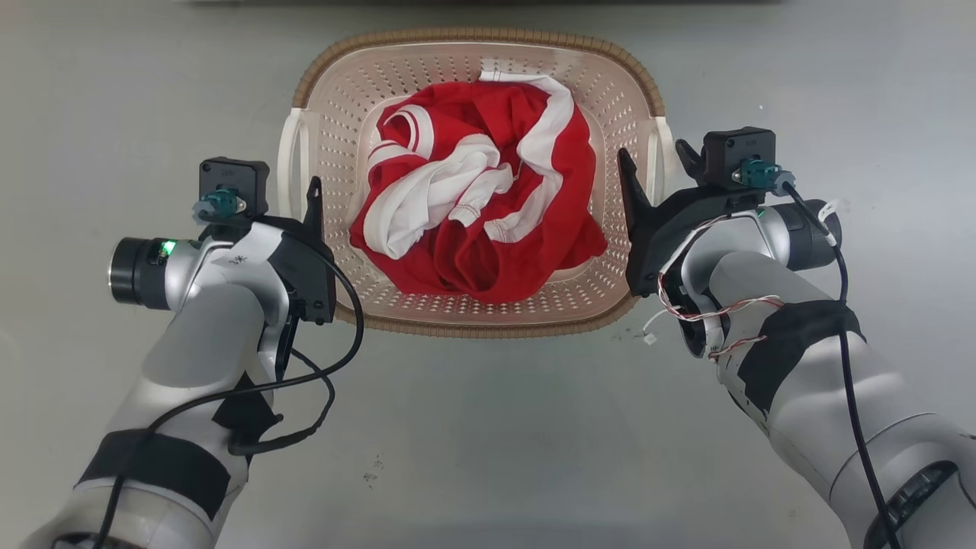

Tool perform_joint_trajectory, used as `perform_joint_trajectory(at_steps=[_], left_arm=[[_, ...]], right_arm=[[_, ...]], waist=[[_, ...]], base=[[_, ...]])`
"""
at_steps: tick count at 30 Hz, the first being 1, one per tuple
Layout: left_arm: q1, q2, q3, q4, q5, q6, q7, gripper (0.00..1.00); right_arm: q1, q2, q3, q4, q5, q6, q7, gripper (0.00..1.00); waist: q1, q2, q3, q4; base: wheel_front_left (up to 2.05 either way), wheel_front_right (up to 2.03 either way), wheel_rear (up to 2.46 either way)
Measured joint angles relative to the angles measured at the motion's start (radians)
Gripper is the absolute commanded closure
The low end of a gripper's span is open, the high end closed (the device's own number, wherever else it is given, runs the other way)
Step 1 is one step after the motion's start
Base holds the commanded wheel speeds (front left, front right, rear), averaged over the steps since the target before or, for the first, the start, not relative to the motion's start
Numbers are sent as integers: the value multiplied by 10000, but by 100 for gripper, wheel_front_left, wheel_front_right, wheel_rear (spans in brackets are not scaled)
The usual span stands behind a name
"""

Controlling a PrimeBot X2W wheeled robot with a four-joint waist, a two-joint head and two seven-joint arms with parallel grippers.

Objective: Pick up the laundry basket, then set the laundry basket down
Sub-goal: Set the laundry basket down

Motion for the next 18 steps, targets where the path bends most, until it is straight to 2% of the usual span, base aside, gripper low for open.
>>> perform_joint_trajectory(at_steps=[18], left_arm=[[1037, -196, 186, 63, -196, -291, -639, 0]], right_arm=[[702, 19, 44, 82, 213, 0, -334, 0]], waist=[[0, -1, -1633, -203]], base=[[0, 0, 0]])
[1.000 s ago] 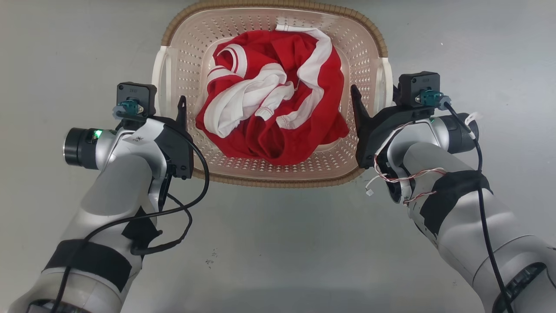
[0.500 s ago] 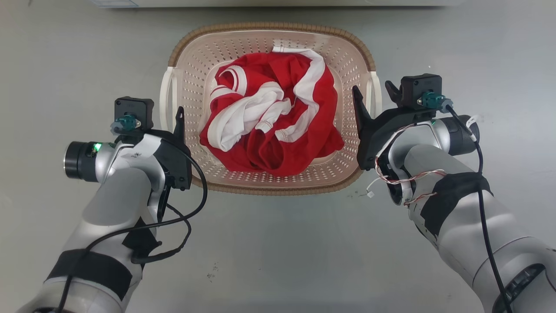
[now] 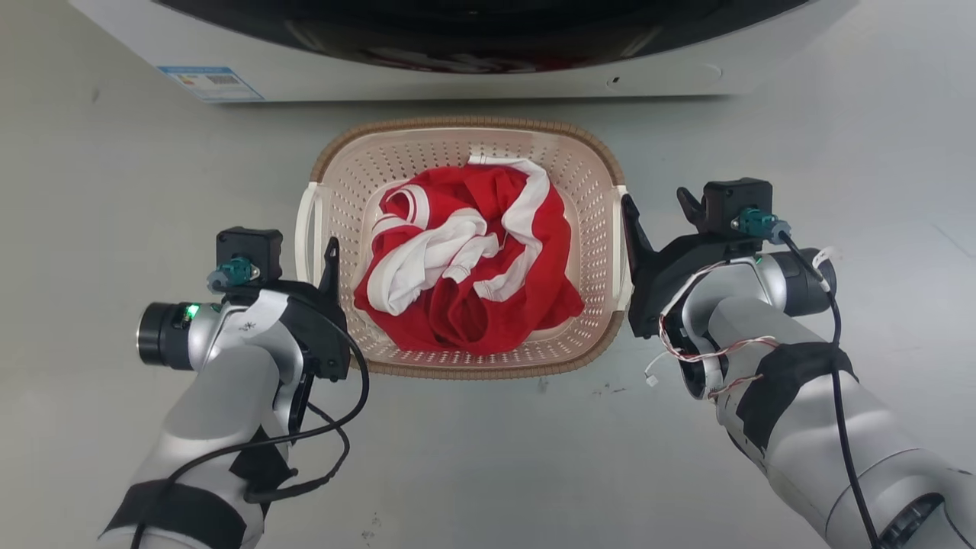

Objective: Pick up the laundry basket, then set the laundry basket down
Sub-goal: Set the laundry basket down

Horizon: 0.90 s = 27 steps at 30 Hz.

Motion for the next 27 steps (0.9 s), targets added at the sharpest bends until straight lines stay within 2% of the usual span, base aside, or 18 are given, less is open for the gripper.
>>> perform_joint_trajectory(at_steps=[12, 27], left_arm=[[1228, -35, 403, -230, -397, -48, -174, 0], [3457, 15, 1009, -1998, -324, 326, -174, 0]], right_arm=[[921, 15, -213, -75, 125, 117, -155, 0], [2959, -54, -1151, -838, -215, 117, -155, 0]], waist=[[-1, 0, -1616, -184], [-2, -1, -3825, -381]], base=[[0, 0, 0], [0, 0, 0]])
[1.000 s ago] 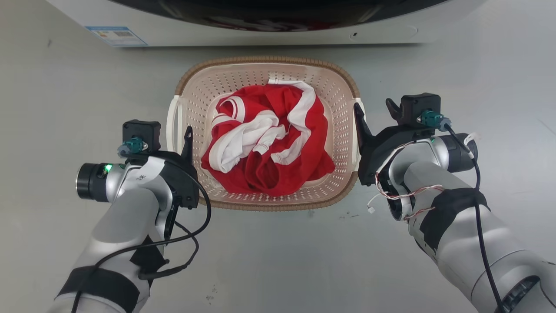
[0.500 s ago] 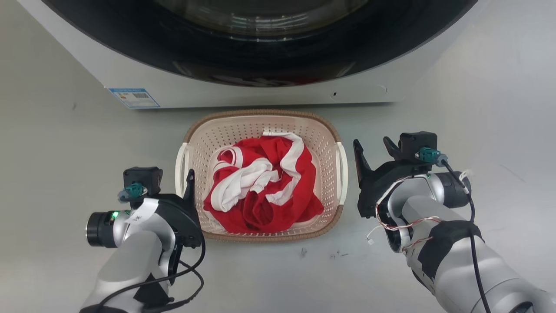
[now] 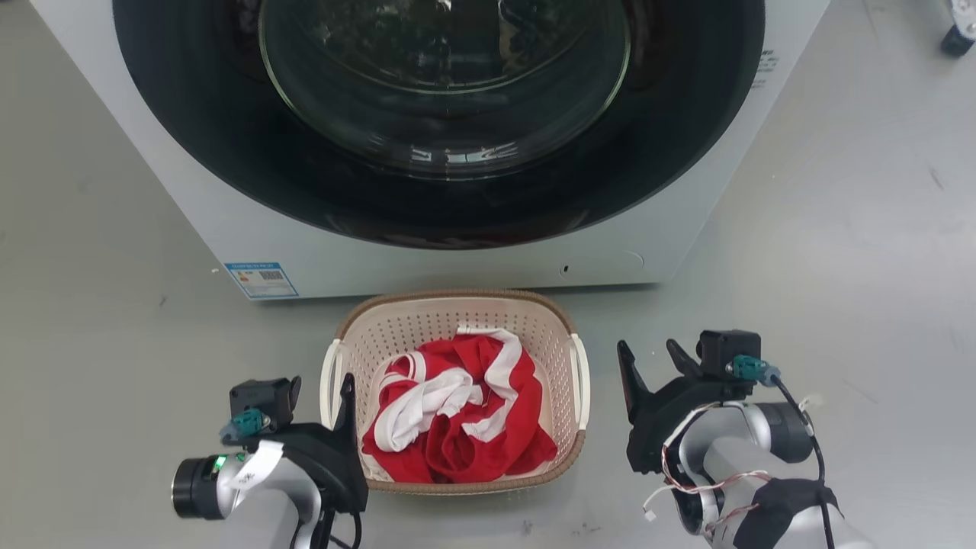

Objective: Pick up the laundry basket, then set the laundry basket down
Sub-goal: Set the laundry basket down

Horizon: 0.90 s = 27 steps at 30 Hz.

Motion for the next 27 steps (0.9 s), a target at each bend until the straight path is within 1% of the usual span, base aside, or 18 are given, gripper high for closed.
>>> perform_joint_trajectory(at_steps=[12, 20, 24, 27], left_arm=[[2521, 454, 324, -1860, 669, 286, 0, 0], [4349, 675, 472, -3423, 1243, 516, 0, 0], [5059, 792, 612, -4213, 1519, 598, 0, 0], [5504, 809, 665, -4759, 1816, 635, 0, 0]], right_arm=[[2273, -418, -771, -1333, -805, -2, 2, 0], [3961, -556, -1390, -2685, -1496, -15, 2, 0], [4632, -646, -1802, -3398, -1900, -17, 2, 0], [5146, -660, -2299, -3747, -2290, -19, 2, 0]], waist=[[1, 0, -1803, -28], [0, -1, -2936, -16], [1, 0, -3356, -45], [1, 0, -3588, -85]], base=[[0, 0, 0], [0, 0, 0], [0, 0, 0], [0, 0, 0]])
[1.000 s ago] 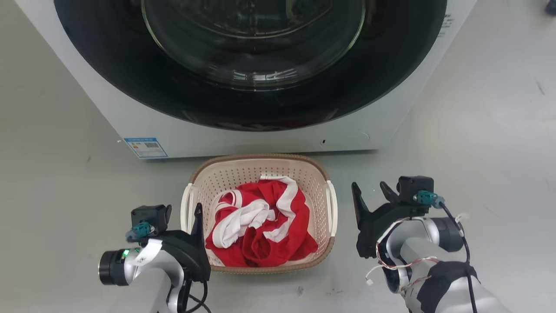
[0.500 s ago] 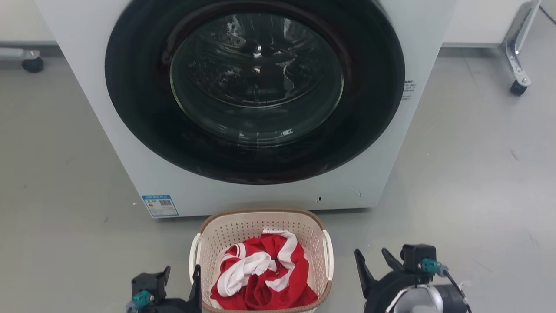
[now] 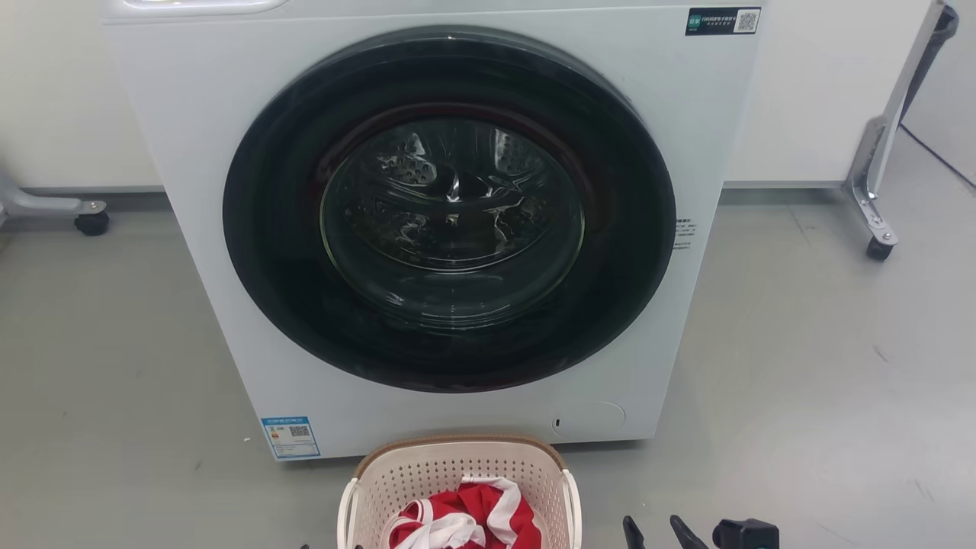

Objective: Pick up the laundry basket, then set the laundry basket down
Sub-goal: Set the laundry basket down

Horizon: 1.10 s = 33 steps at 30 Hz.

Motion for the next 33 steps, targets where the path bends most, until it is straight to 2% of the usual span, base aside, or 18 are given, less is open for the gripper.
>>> perform_joint_trajectory(at_steps=[10, 19, 33], left_arm=[[1024, 42, 479, -1488, 650, 138, 0, 0], [1679, 10, 1145, -2226, 1122, 140, 0, 0], [2047, -347, 2002, -2800, 1918, 140, 0, 0]], right_arm=[[1433, -10, -1655, -1296, -1453, -25, 0, 0], [2474, 109, -3057, -2650, -2930, -25, -2, 0], [3560, 506, -4242, -4172, -4462, -25, -2, 0]], waist=[[2, 2, -254, -148], [2, 2, -249, -223], [2, 2, -95, -264]], base=[[0, 0, 0], [0, 0, 0], [0, 0, 0]])
